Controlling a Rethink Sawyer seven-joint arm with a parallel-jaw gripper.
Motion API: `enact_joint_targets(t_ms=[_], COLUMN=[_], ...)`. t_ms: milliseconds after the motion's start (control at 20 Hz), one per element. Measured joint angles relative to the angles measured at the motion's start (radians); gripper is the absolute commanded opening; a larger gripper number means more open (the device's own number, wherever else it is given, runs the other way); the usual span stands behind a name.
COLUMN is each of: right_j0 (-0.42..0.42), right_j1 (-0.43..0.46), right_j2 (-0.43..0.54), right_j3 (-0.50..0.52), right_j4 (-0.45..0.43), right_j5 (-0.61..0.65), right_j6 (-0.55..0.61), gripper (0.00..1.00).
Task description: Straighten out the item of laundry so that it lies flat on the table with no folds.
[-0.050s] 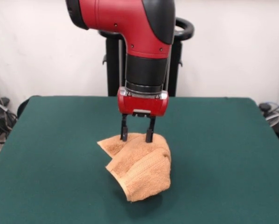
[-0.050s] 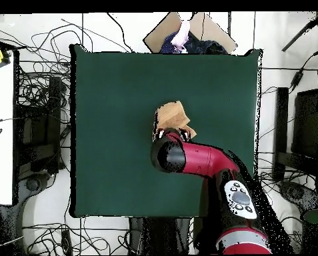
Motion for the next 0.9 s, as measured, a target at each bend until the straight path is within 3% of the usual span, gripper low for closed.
enact_joint_targets(t_ms=[400, 900], right_j0=[0.013, 0.083], right_j1=[0.012, 0.103], right_j2=[0.000, -0.031], right_j3=[-0.020, -0.124], right_j4=[-0.011, -0.010], right_j5=[-0.019, -0.085], right_j6=[0.000, 0.000], gripper=[1.00, 1.00])
